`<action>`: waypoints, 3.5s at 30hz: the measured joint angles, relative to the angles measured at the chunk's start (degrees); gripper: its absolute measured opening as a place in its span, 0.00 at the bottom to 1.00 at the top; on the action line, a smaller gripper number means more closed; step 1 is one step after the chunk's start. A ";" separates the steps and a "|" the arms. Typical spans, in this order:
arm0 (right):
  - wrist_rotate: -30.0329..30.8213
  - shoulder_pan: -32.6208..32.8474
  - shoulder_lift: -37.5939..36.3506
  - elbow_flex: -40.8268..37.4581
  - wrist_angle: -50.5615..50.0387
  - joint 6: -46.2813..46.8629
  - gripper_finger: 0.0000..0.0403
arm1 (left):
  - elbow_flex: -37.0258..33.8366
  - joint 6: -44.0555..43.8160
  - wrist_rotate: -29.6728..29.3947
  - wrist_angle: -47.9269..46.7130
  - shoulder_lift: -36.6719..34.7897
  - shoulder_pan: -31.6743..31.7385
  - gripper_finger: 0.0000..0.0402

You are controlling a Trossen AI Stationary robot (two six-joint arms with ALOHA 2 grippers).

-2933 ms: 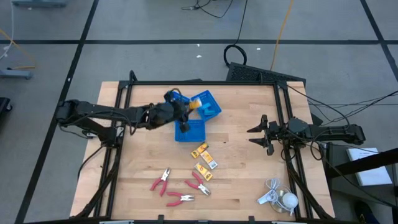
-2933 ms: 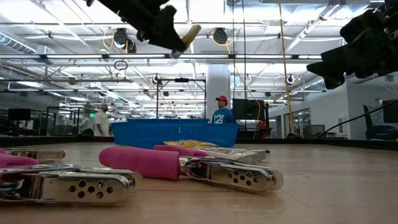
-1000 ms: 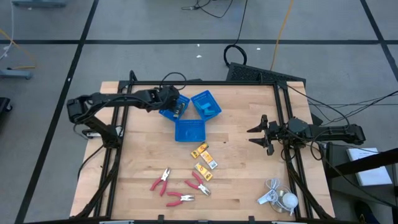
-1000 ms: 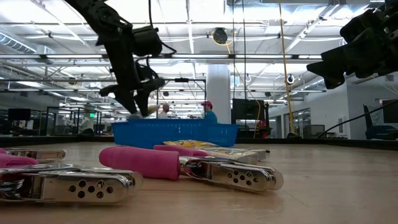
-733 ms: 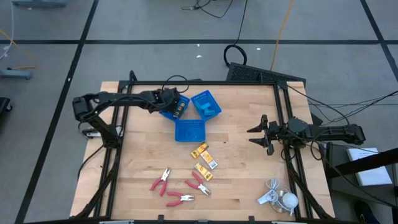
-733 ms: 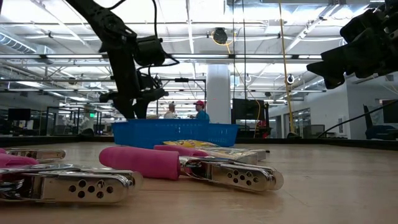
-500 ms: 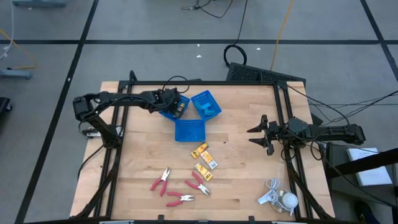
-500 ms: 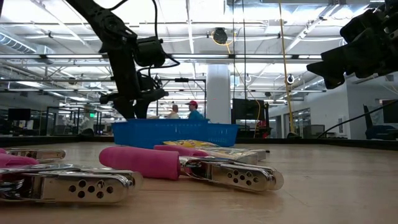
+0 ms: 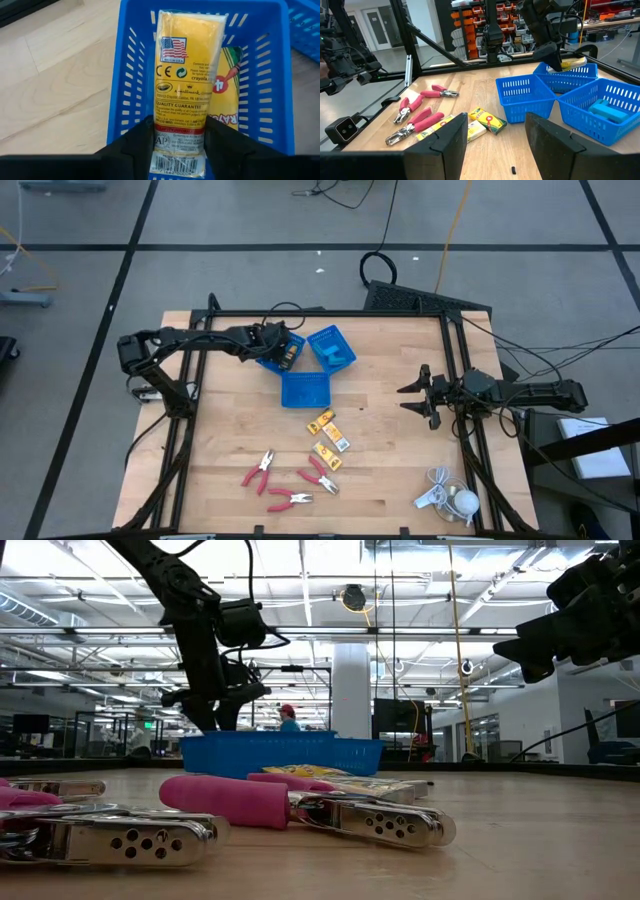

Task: Pick & Place School Supplies
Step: Put the yellow crayon box into the top left blue bin

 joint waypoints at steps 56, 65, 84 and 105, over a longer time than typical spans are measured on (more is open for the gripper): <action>0.00 -0.02 0.00 0.02 0.04 0.00 0.47 | -0.02 28.96 2.99 18.98 -26.67 -31.01 0.56; 0.00 -0.01 0.00 0.00 1.96 0.07 0.48 | -0.02 36.12 2.97 19.08 -27.47 -40.21 0.56; 6.34 0.17 0.90 0.00 15.40 18.08 0.48 | -20.01 33.70 1.14 37.81 -38.38 -40.58 0.47; 23.83 18.03 51.92 17.59 36.06 13.80 0.64 | -25.14 30.67 -0.71 40.56 -40.44 -39.05 0.46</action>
